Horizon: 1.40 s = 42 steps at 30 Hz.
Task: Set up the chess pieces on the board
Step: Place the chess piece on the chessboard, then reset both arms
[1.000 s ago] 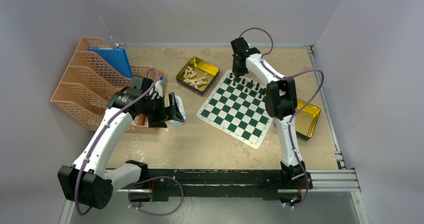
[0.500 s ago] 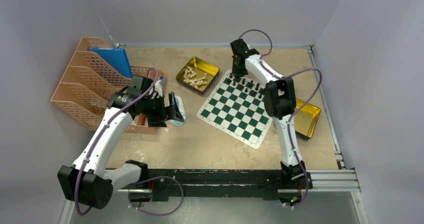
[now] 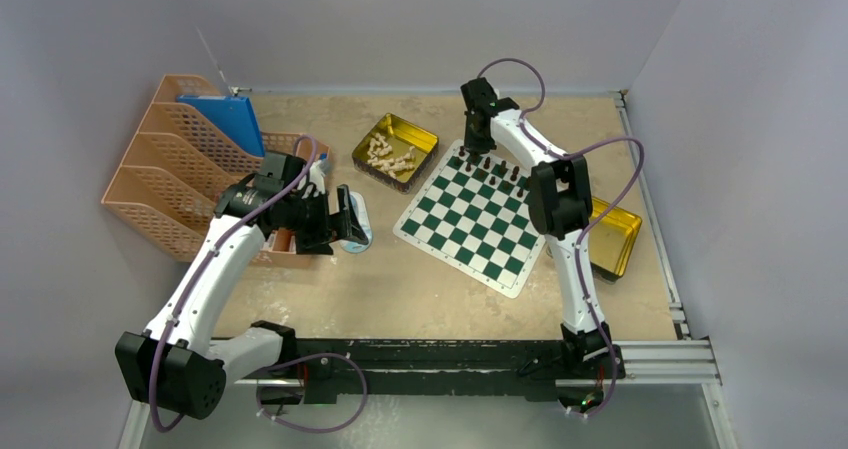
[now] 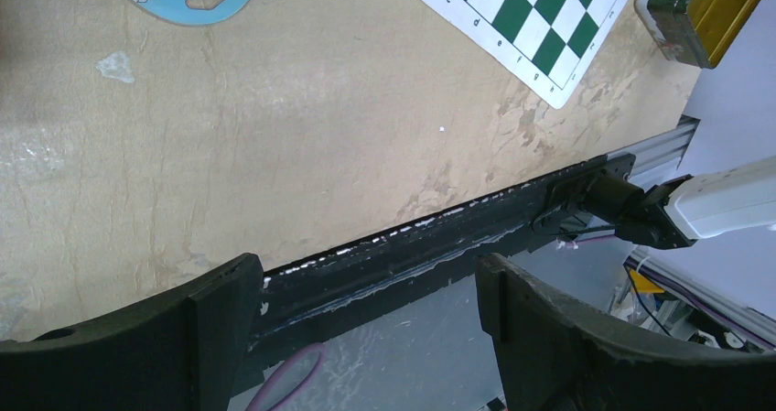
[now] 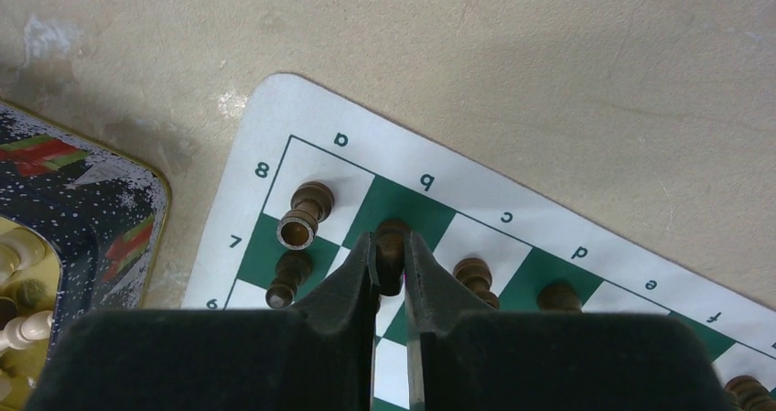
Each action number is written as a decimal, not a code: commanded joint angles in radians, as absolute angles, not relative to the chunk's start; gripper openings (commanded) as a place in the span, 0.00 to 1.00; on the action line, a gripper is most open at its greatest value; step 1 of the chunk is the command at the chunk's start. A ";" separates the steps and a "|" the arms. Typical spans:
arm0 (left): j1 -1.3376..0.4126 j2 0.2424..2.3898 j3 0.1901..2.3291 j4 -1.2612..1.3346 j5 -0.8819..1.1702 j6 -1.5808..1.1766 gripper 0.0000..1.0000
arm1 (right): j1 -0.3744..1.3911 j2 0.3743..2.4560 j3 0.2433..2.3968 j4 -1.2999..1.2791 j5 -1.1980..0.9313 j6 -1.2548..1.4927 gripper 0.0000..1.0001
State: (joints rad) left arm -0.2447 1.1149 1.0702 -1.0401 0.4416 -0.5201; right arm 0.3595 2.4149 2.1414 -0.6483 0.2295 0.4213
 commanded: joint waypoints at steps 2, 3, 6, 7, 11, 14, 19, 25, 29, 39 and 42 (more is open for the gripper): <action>-0.249 1.115 1.117 -1.029 0.450 -0.517 0.87 | 0.353 2.416 2.157 -0.652 0.249 0.402 0.18; -0.249 1.115 1.118 -1.029 0.451 -0.516 0.87 | 0.353 2.417 2.161 -0.657 0.247 0.402 0.21; -0.249 1.117 1.122 -1.029 0.450 -0.517 0.87 | 0.353 2.413 2.189 -0.672 0.232 0.402 0.32; -0.249 1.117 1.125 -1.029 0.449 -0.518 0.87 | 0.353 2.409 2.200 -0.677 0.228 0.396 0.36; -0.249 1.122 1.142 -1.027 0.441 -0.517 0.87 | 0.354 2.386 2.250 -0.709 0.218 0.387 0.47; -0.249 1.130 1.170 -1.032 0.439 -0.521 0.87 | 0.354 2.353 2.258 -0.728 0.214 0.381 0.54; -0.249 1.129 1.256 -1.028 0.439 -0.545 0.87 | 0.353 2.262 2.225 -0.768 0.200 0.380 0.64; -0.249 1.134 1.347 -1.006 0.470 -0.558 0.87 | 0.354 2.040 2.040 -0.770 0.143 0.346 0.76; -0.249 1.136 1.354 -0.995 0.507 -0.582 0.87 | 0.364 1.843 1.855 -0.764 0.096 0.352 0.87; -0.250 1.198 1.503 -1.041 0.459 -0.596 0.87 | 0.368 1.403 1.483 -0.642 -0.068 0.441 0.99; -0.249 1.171 1.489 -1.029 0.518 -0.586 0.87 | 0.368 1.298 1.399 -0.600 -0.138 0.472 0.99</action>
State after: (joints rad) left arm -0.2447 1.1999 1.4605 -1.0283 0.4694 -0.5751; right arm 0.3653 1.4124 1.4796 -0.6792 -0.0128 0.4210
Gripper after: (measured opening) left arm 0.869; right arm 0.986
